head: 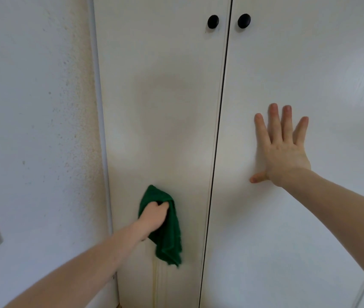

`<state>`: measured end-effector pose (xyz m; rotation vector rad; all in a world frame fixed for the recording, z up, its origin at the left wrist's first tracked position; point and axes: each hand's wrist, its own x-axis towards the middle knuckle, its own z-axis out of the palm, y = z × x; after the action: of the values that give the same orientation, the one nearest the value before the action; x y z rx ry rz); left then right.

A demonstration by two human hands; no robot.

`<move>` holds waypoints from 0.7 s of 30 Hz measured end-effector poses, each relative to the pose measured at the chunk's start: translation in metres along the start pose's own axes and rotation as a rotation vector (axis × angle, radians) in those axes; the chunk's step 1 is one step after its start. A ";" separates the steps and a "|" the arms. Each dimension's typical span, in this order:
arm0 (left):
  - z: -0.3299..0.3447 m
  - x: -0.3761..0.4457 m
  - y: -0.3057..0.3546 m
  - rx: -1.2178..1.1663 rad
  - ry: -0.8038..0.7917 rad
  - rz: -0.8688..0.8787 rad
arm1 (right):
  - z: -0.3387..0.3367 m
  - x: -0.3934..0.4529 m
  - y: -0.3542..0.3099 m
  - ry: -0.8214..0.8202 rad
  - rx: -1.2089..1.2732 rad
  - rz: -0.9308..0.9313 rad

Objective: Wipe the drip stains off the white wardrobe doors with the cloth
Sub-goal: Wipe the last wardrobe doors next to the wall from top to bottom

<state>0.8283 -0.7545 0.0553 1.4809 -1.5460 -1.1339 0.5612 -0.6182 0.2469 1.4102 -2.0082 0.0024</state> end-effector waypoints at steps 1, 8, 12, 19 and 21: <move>-0.010 0.009 -0.003 0.017 0.032 -0.010 | 0.002 0.000 0.000 0.002 0.000 0.000; -0.038 0.049 -0.039 0.034 0.121 -0.130 | 0.009 0.005 0.000 0.022 0.022 -0.020; -0.015 0.057 -0.054 -0.028 0.156 -0.162 | 0.014 0.009 0.002 0.040 0.024 -0.031; 0.050 0.016 -0.076 0.001 -0.079 -0.258 | 0.018 0.010 0.001 0.041 0.025 -0.037; 0.079 0.001 -0.075 -0.014 -0.149 -0.281 | 0.016 0.009 0.000 0.033 0.026 -0.031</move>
<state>0.7834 -0.7434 -0.0437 1.6742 -1.4535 -1.4419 0.5514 -0.6317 0.2392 1.4486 -1.9657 0.0383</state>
